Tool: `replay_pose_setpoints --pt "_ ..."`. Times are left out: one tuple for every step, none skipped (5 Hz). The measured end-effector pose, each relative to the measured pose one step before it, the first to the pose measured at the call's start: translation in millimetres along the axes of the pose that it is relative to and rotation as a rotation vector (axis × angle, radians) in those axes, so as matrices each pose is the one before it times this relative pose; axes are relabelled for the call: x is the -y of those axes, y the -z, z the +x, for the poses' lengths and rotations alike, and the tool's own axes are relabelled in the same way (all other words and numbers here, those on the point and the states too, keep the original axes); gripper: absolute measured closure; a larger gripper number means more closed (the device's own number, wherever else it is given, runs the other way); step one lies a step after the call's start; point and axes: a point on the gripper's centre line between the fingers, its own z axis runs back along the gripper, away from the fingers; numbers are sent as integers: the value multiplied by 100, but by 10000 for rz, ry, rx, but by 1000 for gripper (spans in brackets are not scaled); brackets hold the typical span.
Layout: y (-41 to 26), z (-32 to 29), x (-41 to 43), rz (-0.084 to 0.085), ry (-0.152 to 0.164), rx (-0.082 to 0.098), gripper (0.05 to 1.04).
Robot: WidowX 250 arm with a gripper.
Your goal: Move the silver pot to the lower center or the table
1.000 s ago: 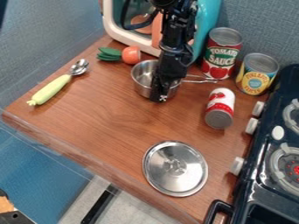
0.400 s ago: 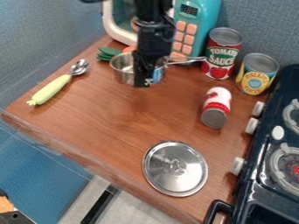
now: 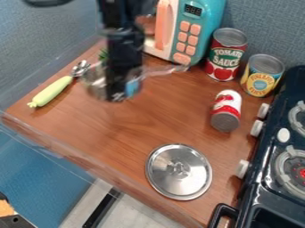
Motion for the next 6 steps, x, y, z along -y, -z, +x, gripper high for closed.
replay_pose_setpoints --pt "1077 -890 237 107 185 -58 1007" --pt "1354 -574 546 -226 215 -127 1007" --pt "2231 466 475 -555 150 -167 1007" --pt "1331 533 -477 65 -30 -407 1007" --pt "646 -104 46 -3 -62 -266 1010" --pt "233 -114 281 -78 27 -19 981"
